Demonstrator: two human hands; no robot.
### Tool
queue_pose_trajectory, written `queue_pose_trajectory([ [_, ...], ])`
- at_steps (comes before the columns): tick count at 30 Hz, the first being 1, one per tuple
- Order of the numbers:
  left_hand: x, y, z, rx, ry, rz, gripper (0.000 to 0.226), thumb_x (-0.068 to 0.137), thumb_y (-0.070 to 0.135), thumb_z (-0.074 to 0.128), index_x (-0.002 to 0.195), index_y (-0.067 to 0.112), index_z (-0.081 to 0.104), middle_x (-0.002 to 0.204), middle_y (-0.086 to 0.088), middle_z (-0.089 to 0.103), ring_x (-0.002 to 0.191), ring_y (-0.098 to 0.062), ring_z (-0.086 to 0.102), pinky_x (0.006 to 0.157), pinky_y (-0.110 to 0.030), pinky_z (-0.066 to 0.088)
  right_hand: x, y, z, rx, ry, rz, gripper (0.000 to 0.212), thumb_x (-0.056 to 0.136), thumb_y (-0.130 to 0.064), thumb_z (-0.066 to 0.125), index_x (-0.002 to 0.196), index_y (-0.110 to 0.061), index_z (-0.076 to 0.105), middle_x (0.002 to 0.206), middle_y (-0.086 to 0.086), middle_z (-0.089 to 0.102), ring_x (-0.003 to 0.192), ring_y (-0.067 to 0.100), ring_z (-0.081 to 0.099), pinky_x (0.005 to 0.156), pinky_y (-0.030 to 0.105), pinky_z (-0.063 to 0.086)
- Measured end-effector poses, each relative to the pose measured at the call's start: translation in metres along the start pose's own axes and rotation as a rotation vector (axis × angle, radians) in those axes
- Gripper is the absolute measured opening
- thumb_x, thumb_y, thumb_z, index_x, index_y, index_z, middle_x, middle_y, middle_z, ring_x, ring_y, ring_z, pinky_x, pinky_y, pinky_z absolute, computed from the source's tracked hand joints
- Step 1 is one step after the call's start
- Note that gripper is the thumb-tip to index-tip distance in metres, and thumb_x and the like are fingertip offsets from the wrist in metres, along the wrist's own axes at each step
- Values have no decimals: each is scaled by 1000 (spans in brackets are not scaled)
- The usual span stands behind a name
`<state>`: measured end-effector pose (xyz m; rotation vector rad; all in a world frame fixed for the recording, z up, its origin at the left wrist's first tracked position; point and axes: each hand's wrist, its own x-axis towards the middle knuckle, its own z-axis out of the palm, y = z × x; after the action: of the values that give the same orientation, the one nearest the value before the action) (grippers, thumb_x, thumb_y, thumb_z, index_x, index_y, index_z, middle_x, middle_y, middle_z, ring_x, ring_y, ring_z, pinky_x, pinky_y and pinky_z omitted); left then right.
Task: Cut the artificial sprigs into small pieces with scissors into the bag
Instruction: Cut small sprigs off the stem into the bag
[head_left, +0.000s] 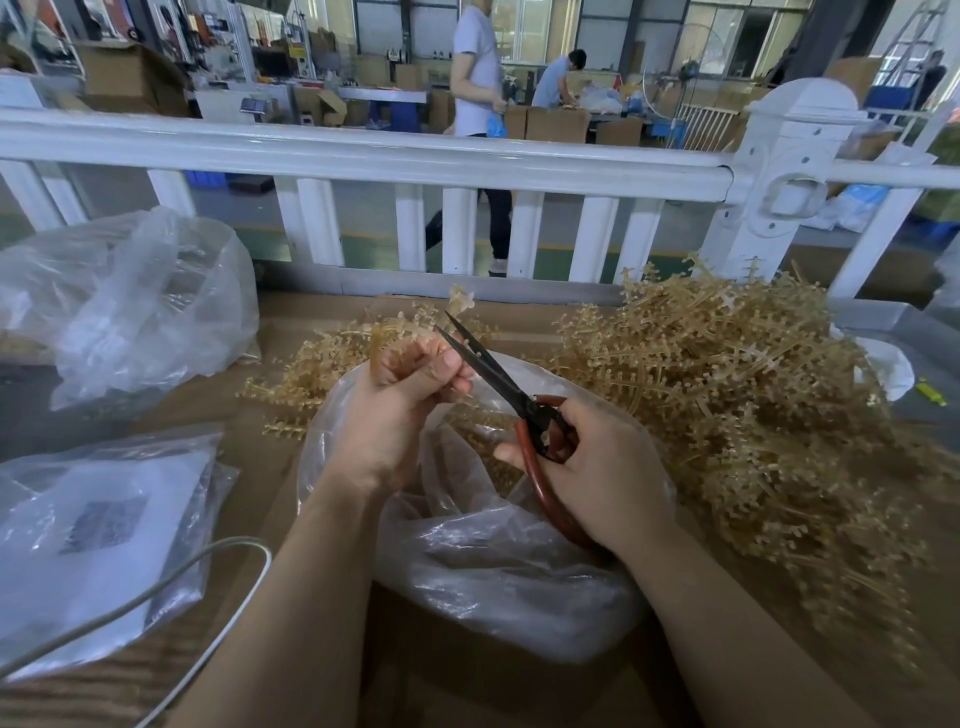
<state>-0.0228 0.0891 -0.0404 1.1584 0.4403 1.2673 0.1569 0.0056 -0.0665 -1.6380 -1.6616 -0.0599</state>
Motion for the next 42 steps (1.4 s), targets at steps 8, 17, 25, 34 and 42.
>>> queue_pose_trajectory([
  [8, 0, -2, -3, -12, 16, -6, 13, 78, 9, 68, 68, 16, 72, 67, -3, 67, 65, -12, 63, 71, -22, 55, 1, -2, 0, 7, -16, 12, 53, 69, -88, 52, 85, -37, 55, 63, -29, 45, 62, -13, 48, 53, 6, 31],
  [17, -1, -5, 2, 212, -91, 36, 4, 81, 3, 63, 80, -1, 62, 67, -2, 67, 65, -15, 60, 70, -24, 52, 1, -2, -1, -65, -35, 17, 56, 69, -95, 41, 97, -46, 43, 73, -34, 45, 66, -18, 42, 57, 4, 26],
  [25, 1, -9, -3, 206, -29, 20, 2, 78, 6, 69, 79, 7, 70, 67, -5, 68, 65, -17, 64, 68, -25, 53, 3, 4, 3, -37, -35, 10, 58, 65, -102, 33, 96, -52, 32, 85, -28, 52, 80, -2, 56, 65, 21, 47],
  [34, 2, -10, -4, 193, -57, 22, 11, 77, 8, 69, 80, -1, 65, 69, -6, 68, 67, -16, 64, 71, -24, 52, 2, 6, 4, -31, -26, 40, 65, 63, -104, 30, 96, -48, 39, 78, -28, 54, 71, -7, 53, 59, 12, 39],
  [42, 1, -9, -2, 171, -48, -3, 11, 81, 8, 74, 80, 0, 65, 71, -7, 68, 69, -18, 62, 75, -27, 51, 2, 5, 2, -31, -20, 48, 63, 68, -96, 43, 95, -40, 50, 72, -23, 57, 69, -7, 57, 62, 19, 48],
])
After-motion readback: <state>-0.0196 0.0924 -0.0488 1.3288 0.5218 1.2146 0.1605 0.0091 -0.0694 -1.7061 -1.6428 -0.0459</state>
